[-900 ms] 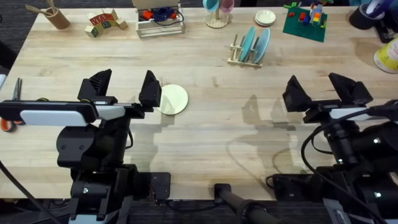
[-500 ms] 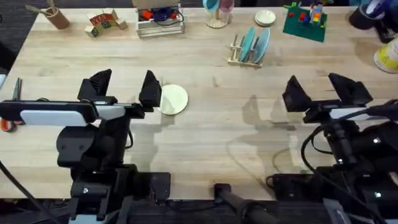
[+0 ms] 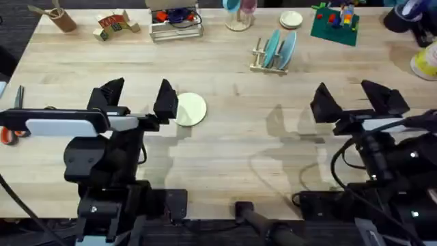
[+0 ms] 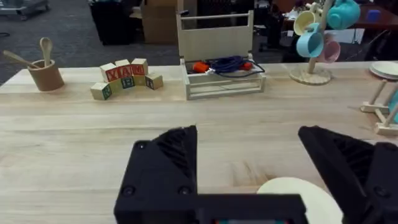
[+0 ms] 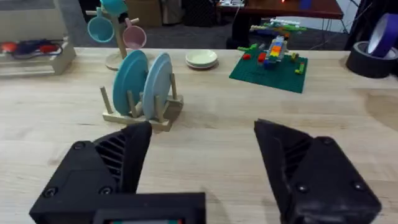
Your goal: Pick up the plates from the table one by one and place each into a slot on the dish rack.
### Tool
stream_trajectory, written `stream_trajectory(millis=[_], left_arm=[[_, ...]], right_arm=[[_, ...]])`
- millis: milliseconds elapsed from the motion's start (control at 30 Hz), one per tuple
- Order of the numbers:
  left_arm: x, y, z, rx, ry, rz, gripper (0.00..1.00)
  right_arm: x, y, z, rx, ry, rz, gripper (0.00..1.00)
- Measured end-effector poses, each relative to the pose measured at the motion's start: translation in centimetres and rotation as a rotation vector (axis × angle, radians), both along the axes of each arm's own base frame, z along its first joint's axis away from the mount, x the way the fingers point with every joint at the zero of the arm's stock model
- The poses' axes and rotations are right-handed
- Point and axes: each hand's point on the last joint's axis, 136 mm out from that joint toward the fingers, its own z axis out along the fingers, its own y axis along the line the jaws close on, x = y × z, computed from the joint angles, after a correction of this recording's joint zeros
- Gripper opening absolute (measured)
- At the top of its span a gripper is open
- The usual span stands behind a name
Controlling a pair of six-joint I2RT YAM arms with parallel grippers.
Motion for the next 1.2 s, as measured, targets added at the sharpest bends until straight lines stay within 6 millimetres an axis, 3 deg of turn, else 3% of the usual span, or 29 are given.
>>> stream_trajectory(millis=[167,500,767,967,1200], left_arm=[[-0.5,0.0,1.0,0.000,0.021,0.000,0.993],[-5.3,0.0,12.4,-0.001,-0.075,0.000,0.993],[-8.4,0.0,19.0,-0.002,0.008,0.000,0.993],[-8.7,-0.5,21.5,-0.006,0.180,-0.028,0.993],[-7.8,-1.5,22.1,-0.027,0.419,-0.081,0.993]], right_arm=[[-0.4,0.0,1.4,-0.005,0.002,0.000,0.994],[-4.7,0.0,11.1,-0.023,-0.055,0.001,0.993],[-6.5,0.0,16.9,-0.034,0.014,0.003,0.992],[-6.3,0.0,18.5,-0.052,0.190,0.010,0.992],[-5.7,0.0,19.0,-0.060,0.430,0.018,0.992]])
